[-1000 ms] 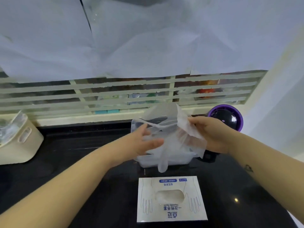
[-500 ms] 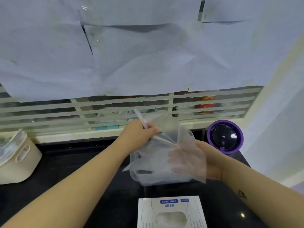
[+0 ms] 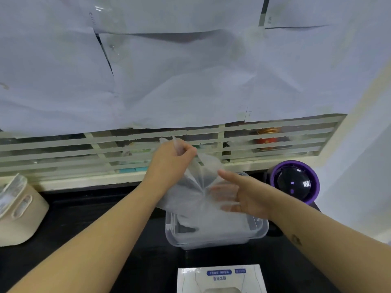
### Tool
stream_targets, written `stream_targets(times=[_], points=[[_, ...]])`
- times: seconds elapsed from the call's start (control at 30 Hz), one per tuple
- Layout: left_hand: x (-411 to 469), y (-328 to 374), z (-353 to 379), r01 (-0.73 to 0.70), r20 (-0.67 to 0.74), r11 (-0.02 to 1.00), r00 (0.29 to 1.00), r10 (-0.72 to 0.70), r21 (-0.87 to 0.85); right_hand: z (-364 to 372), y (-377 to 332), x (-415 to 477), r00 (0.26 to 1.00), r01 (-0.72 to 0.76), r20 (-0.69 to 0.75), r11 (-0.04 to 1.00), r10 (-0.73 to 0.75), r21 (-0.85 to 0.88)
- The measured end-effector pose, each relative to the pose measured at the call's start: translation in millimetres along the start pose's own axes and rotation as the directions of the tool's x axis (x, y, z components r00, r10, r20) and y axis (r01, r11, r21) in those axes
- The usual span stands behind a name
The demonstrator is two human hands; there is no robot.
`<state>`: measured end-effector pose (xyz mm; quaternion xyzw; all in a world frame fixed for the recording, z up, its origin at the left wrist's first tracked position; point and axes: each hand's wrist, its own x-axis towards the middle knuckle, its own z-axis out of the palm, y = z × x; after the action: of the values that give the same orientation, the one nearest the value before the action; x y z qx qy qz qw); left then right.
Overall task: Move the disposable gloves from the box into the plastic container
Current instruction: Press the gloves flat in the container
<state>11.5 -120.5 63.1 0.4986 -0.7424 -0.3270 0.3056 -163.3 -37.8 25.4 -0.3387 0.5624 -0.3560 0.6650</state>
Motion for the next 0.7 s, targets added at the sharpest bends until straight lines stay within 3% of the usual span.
stream_targets(times=[0.1, 0.2, 0.33, 0.4, 0.43, 0.5, 0.53, 0.6, 0.67, 0.7], points=[[1.6, 0.6, -8.4, -0.022, 0.022, 0.992, 0.999, 0.025, -0.128, -10.4, -20.8, 12.7, 0.998, 0.032, -0.055, 0.989, -0.041, -0.146], [4.4, -18.7, -23.2, -0.001, -0.068, 0.973, 0.998, -0.015, -0.231, -21.7, -42.3, 12.2, 0.962, 0.160, -0.180, 0.957, -0.207, -0.242], [-1.5, -52.1, -38.9, 0.077, -0.339, 0.941, 0.921, -0.194, -0.331, -23.7, -63.9, -7.4, 0.782, 0.406, -0.260, 0.780, -0.566, -0.477], [-7.6, -54.4, -40.9, 0.085, -0.341, 0.907, 0.909, -0.240, -0.412, -14.7, -68.4, -18.1, 0.657, 0.500, -0.215, 0.630, -0.723, -0.594], [-12.4, -52.3, -40.3, 0.111, -0.255, 0.869, 0.931, -0.261, -0.482, -7.6, -67.4, -22.4, 0.581, 0.544, -0.166, 0.532, -0.797, -0.649], [-20.3, -43.3, -36.9, 0.282, 0.119, 0.749, 0.957, -0.265, -0.599, 4.4, -62.5, -30.0, 0.416, 0.608, -0.053, 0.321, -0.908, -0.726], [-24.2, -40.2, -34.4, 0.412, 0.353, 0.702, 0.905, -0.238, -0.581, 8.0, -58.0, -32.8, 0.332, 0.621, 0.025, 0.198, -0.943, -0.759], [-31.7, -42.8, -24.9, 0.603, 0.702, 0.643, 0.698, -0.139, -0.472, 10.8, -44.6, -32.0, 0.182, 0.596, 0.229, -0.078, -0.956, -0.799], [-40.2, -46.9, -11.8, 0.709, 0.839, 0.539, 0.544, -0.009, -0.455, 8.9, -30.8, -27.1, 0.108, 0.588, 0.363, -0.236, -0.925, -0.774], [-45.3, -46.1, -5.0, 0.754, 0.854, 0.443, 0.517, 0.053, -0.484, 7.3, -24.9, -25.4, 0.086, 0.592, 0.394, -0.271, -0.915, -0.759]])
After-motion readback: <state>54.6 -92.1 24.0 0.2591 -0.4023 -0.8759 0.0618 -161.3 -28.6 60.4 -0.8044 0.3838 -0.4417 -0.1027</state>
